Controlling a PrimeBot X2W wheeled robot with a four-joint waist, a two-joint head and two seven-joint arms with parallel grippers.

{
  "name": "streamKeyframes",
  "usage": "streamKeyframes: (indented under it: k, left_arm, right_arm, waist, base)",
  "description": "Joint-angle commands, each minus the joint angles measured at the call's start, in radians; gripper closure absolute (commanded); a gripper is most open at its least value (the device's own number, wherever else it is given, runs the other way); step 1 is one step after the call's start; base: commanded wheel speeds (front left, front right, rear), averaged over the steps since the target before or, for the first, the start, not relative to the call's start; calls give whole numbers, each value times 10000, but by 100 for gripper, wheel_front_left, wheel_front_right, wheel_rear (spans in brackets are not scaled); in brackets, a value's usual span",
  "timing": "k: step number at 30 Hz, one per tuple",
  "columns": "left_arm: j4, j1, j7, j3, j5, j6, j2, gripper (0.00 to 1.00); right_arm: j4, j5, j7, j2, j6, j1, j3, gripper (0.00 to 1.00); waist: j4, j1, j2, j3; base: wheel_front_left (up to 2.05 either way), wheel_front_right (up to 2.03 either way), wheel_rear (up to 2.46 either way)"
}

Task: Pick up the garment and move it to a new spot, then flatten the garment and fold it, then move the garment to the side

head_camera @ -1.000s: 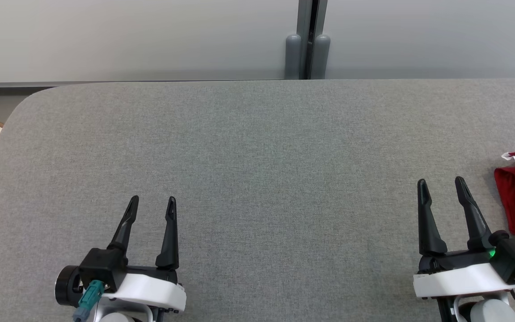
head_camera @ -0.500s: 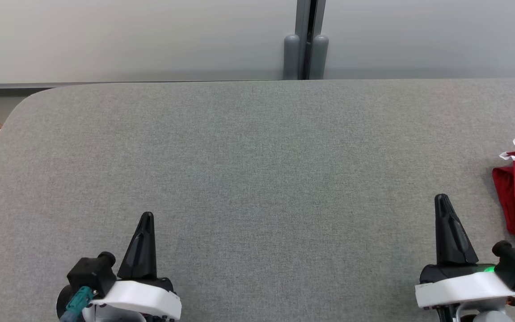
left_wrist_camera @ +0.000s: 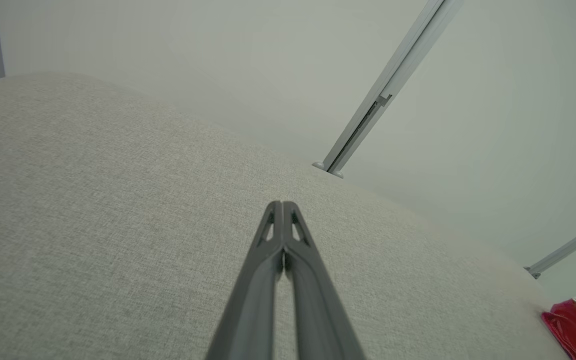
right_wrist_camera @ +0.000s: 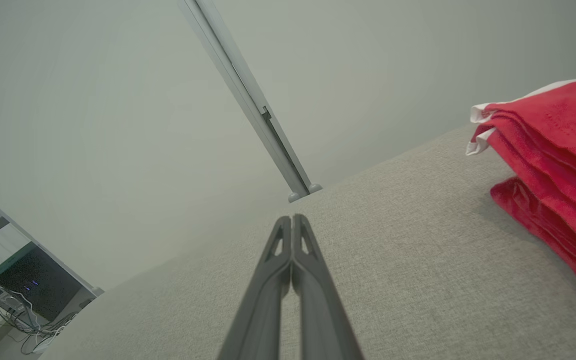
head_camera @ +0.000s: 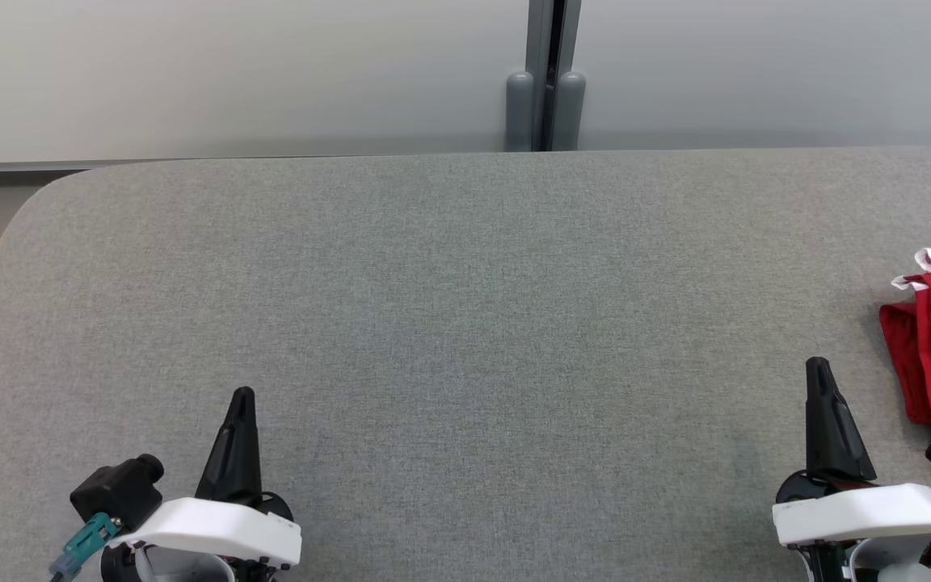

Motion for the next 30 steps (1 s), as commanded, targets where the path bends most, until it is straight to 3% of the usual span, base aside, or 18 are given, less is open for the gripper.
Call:
streamKeyframes:
  k: [1, 30]
  left_arm:
    - [-97, -259, 76, 112, -473, -81, 115, 100]
    - [19, -432, 1001, 737, -4441, -592, 250, 100]
  right_arm:
    - [-103, 490, 98, -110, -1, -227, -47, 100]
    - [172, 4605, 1031, -223, -1, -372, -390, 100]
  waist:
    - [-13, 0, -1, -17]
    - [-210, 0, -1, -282]
  base:
    - [0, 0, 0]
    - [0, 0, 0]
